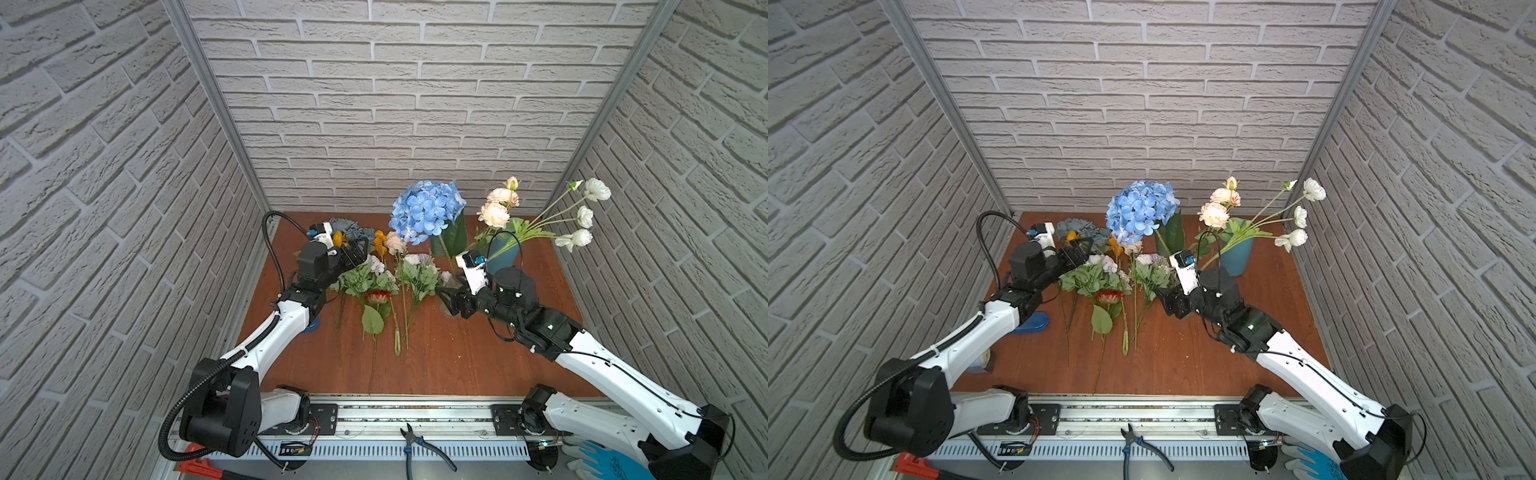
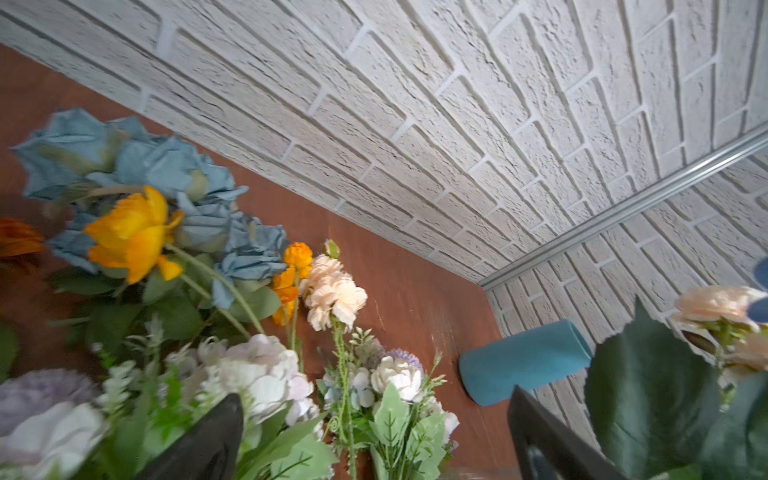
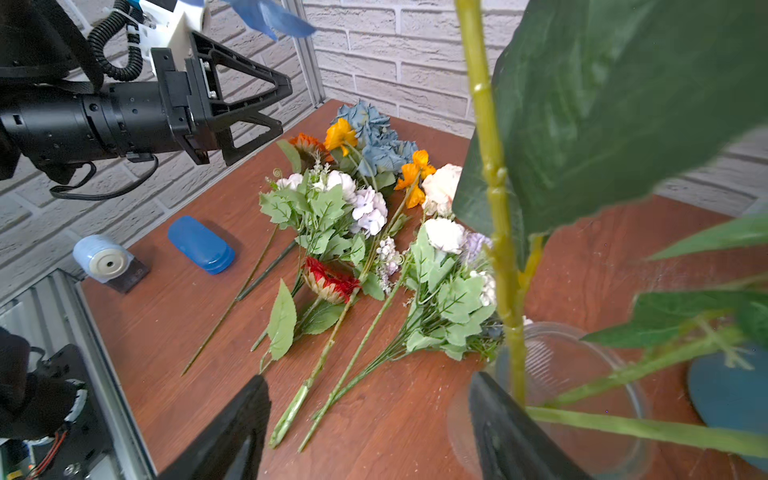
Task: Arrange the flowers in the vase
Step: 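Open the right gripper to release the hydrangea stem in the glass vase, then draw the right gripper back and lower it to the flower pile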
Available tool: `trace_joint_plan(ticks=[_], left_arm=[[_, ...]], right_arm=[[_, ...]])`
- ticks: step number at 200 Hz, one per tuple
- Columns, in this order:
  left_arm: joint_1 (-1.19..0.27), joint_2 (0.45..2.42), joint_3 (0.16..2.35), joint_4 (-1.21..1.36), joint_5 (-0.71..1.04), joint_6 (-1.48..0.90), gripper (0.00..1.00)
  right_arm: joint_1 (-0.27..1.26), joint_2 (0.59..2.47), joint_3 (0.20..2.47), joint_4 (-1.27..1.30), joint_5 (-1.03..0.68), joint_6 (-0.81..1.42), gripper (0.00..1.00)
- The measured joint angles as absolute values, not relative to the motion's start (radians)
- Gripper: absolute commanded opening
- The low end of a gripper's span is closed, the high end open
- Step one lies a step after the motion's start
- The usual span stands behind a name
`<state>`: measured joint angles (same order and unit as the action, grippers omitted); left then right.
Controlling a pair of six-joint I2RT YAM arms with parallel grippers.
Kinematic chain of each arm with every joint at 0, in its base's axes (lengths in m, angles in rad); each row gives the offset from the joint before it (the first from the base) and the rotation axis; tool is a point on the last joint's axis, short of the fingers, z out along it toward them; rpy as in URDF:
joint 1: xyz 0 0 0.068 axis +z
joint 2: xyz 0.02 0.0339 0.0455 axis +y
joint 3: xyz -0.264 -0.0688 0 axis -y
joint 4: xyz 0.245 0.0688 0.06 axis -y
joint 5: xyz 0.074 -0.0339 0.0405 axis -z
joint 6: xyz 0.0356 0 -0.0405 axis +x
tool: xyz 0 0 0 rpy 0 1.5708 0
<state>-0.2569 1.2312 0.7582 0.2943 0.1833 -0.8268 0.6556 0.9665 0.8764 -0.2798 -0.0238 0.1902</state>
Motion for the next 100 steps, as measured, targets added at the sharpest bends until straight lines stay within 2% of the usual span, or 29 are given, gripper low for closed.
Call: trace_joint_plan(ticks=[39,61,100], left_arm=[[-0.217,1.214,0.718,0.273,0.169,-0.828,0.98],[-0.208,1.214,0.701,0.271,0.167,-0.831,0.98],[-0.201,1.214,0.674,0.272,0.162,-0.831,0.98]], right_arm=[[0.709,1.028,0.896,-0.298,-0.025,0.253,0.66],[0.742,1.075,0.896,-0.294,-0.018,0.312,0.57],[0.811,1.228,0.896,-0.261,0.090,0.475,0.56]])
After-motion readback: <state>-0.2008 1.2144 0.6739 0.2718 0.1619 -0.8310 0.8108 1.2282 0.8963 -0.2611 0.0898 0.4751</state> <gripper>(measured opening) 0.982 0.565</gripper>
